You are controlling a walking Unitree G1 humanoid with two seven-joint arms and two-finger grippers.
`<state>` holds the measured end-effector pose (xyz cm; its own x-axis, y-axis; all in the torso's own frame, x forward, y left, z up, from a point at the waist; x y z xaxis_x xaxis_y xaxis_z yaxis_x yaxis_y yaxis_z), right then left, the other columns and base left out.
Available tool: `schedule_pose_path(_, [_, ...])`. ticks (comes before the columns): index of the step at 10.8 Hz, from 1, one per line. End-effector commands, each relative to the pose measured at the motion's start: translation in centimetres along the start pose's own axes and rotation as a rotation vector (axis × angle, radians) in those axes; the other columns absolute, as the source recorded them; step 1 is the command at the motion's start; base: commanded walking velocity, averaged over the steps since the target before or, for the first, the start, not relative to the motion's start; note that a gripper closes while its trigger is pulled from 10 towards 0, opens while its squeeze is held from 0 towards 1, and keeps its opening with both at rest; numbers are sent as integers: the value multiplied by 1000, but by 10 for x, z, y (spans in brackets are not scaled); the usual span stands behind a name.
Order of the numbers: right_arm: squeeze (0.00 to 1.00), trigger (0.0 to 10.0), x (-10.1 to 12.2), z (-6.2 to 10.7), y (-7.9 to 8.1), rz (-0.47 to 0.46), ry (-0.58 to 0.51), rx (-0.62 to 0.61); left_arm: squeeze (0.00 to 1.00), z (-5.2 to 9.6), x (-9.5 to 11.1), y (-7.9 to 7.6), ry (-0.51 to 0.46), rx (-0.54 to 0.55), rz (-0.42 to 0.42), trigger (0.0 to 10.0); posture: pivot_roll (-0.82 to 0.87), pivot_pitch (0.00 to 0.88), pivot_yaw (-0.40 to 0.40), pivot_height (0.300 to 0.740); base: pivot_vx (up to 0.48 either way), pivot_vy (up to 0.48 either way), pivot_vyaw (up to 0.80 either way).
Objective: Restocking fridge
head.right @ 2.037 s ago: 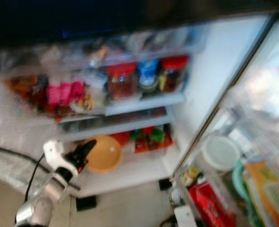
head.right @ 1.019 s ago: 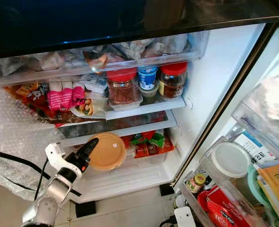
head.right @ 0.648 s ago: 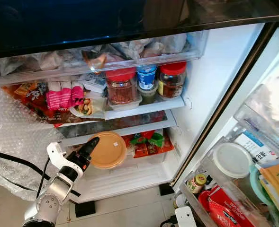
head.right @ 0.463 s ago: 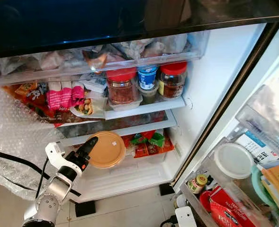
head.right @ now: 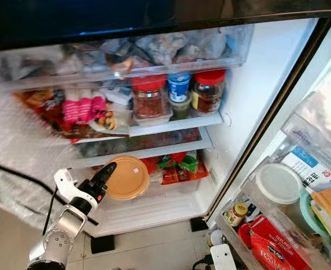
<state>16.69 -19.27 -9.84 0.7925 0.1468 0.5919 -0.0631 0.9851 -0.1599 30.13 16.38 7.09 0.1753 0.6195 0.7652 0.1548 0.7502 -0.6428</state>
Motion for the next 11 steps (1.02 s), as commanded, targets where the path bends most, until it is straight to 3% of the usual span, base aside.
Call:
schedule_pose_path(1, [0, 10000, -19, 4, 2, -9, 68, 0, 0, -2, 0, 0, 4, 3, -14, 10000, 38, 158, -13, 700, 0, 0, 0])
schedule_pose_path(5, [0, 10000, -19, 4, 4, -3, 81, 1, 0, -4, 1, -1, 0, 4, -23, 10000, 41, 164, -16, 646, 0, 0, 0])
schedule_pose_path(11, [0, 10000, -18, 4, 5, 2, 73, 9, 0, -9, 4, 0, -11, 20, -42, 10000, 41, 164, -19, 646, 0, 0, 0])
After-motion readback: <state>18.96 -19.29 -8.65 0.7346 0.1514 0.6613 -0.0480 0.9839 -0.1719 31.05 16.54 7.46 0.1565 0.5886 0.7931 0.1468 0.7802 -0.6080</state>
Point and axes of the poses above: a point about 5 cm out from each wrist's last joint towards the gripper, its own z axis pointing back from the gripper into the wrist, its own x axis along the axis of the wrist's last joint, y = z × x, the point moved 1 cm from there along -z, pointing out of the wrist towards the gripper, and after that the axes turned 6 degrees about -z, right-handed, at the moved point
